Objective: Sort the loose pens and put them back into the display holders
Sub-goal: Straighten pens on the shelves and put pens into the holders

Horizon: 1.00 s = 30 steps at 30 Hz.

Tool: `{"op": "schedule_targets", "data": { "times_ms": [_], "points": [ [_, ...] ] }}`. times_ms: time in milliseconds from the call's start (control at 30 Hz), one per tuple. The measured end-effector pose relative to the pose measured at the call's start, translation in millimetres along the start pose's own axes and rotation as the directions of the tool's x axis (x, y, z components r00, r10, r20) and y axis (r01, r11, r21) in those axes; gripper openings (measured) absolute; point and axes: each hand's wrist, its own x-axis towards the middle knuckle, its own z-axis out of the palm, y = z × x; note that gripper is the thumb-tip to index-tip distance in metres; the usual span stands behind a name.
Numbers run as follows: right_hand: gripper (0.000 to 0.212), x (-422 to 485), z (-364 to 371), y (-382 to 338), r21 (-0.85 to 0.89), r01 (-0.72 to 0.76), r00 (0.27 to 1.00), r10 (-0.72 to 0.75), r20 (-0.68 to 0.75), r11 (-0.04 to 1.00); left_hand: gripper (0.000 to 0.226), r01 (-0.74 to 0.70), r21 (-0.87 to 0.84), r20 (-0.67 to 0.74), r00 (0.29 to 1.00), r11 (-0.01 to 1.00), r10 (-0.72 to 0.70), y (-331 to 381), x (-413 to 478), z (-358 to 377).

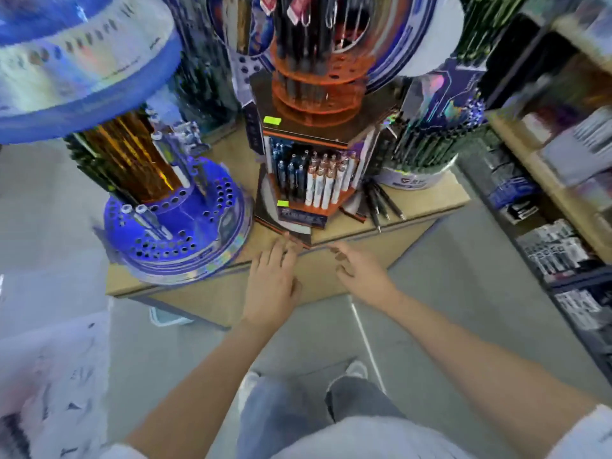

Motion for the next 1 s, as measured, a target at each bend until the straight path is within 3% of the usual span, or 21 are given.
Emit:
{"op": "schedule_targets", "data": {
  "times_ms": [267, 567, 700, 833, 1000],
  "points": [
    [0.075, 27.2, -44.8, 29.7, -0.069, 0.107, 0.994, -0.108, -0.011, 0.992, 0.085, 0.072, 0.021, 0.086, 0.994, 0.997, -0.073, 41.4, 42.3, 10.9],
    [0.077, 65.3, -55.9, 31.3, -0.121, 0.184, 0.98, -0.191, -0.047, 0.975, 0.087, 0.105, 0.046, 0.052, 0.993, 0.993, -0.107, 32.6, 59.1, 22.5],
    [0.082, 68.4, -63.7, 38.5, -0.136, 0.199, 0.98, -0.201, 0.001, 0.971, 0.082, 0.107, 0.0, 0.004, 0.994, 0.994, -0.107, 39.5, 63.8, 23.8],
    [0.073, 74.5, -78.2, 42.8, -0.045, 0.231, 0.972, -0.23, 0.041, 0.972, 0.077, 0.133, -0.042, -0.044, 0.99, 0.99, -0.135, 49.9, 68.3, 25.4],
    [0.054, 79.5, -99.3, 59.7, -0.064, 0.196, 0.979, -0.198, -0.038, 0.979, 0.078, 0.189, -0.007, -0.076, 0.979, 0.982, -0.189, 70.8, 69.5, 28.5]
  ]
}}
